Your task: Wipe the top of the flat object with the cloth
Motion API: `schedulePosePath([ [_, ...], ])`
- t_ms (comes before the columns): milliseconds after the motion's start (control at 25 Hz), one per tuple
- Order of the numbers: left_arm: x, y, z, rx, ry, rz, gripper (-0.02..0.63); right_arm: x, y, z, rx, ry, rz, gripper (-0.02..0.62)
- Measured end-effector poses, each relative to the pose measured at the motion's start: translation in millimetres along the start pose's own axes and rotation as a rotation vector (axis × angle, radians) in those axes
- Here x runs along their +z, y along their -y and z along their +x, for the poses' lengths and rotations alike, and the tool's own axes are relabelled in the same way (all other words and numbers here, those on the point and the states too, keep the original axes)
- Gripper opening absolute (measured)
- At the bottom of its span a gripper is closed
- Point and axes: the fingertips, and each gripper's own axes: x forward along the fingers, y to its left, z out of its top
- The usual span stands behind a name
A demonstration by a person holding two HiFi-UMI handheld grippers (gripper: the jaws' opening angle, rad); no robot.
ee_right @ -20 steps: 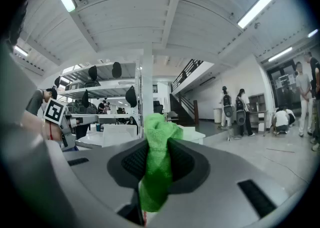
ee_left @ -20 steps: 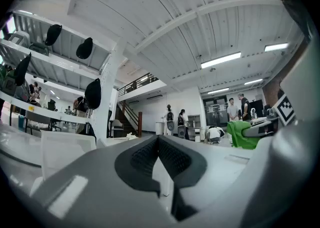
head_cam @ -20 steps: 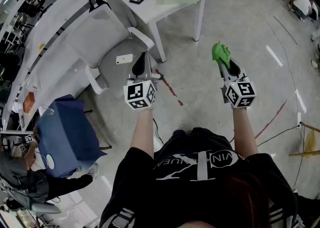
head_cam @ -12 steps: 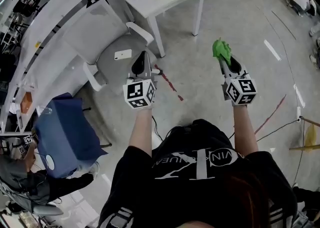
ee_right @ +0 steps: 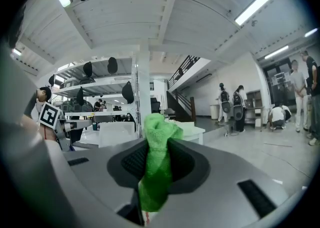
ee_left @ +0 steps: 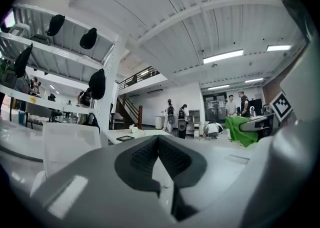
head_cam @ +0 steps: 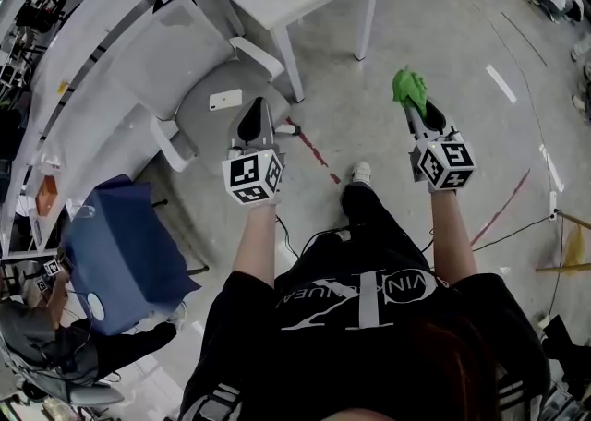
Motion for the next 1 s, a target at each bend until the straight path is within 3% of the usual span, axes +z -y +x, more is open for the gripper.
schedulePosePath([
  [320,-6.6,-39.7,70.6,0.015,-0.009,0.0,0.012,-0.5,23.0,86.1,0.03,0.0,0.007,0.08],
  [720,-12.3,-47.0,177.0,0.023,-0.022,-0.047,0.012,6.4,83.2,166.8,0.056,-0.061,-0.019,0.081],
  [1000,-7.1,-47.4,241.0,0.021,-0.014,-0.042,0.012,15.5,122.1,214.1,0.074,-0.05,-0.01,0.08],
])
